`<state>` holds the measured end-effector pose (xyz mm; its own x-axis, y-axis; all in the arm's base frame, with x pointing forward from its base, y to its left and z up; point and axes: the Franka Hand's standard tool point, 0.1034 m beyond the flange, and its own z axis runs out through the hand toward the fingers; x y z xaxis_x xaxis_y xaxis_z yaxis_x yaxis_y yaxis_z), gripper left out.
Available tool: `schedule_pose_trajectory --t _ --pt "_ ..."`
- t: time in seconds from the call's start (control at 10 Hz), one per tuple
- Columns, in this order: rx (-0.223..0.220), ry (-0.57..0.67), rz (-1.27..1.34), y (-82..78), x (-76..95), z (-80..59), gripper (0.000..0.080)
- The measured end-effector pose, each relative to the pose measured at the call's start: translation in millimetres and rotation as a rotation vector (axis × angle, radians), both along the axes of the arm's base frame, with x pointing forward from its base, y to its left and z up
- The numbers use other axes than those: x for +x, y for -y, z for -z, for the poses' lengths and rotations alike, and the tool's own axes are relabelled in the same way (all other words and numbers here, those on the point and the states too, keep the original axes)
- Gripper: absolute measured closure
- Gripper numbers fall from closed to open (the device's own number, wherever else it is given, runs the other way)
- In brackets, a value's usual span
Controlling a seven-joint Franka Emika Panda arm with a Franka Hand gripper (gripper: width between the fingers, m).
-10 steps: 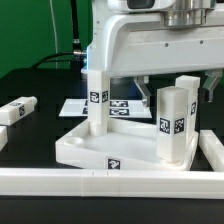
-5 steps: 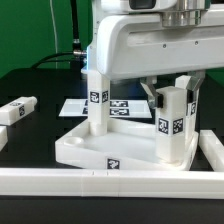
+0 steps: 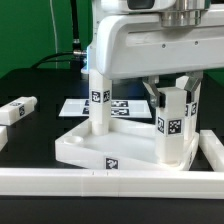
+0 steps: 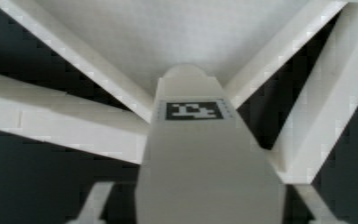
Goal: Assemble desk
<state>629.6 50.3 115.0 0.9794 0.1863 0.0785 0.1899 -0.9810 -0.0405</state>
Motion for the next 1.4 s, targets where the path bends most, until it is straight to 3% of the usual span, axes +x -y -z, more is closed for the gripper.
schedule_pose_trajectory --t 0.3,0.9,1.1,1.2,1.4 --pt "0.030 -0.017 0.314 5.2 0.9 0.6 0.0509" --pt "0.071 -0.086 1.048 1.1 -1.0 1.9 0.0509" --pt "0.075 -0.095 1.154 -0.9 -1.6 1.9 0.0509" --pt "0.077 -0.095 1.170 -1.0 -1.4 1.9 0.0456" --pt "0.073 -0.094 1.126 -1.5 -1.7 1.9 0.0207"
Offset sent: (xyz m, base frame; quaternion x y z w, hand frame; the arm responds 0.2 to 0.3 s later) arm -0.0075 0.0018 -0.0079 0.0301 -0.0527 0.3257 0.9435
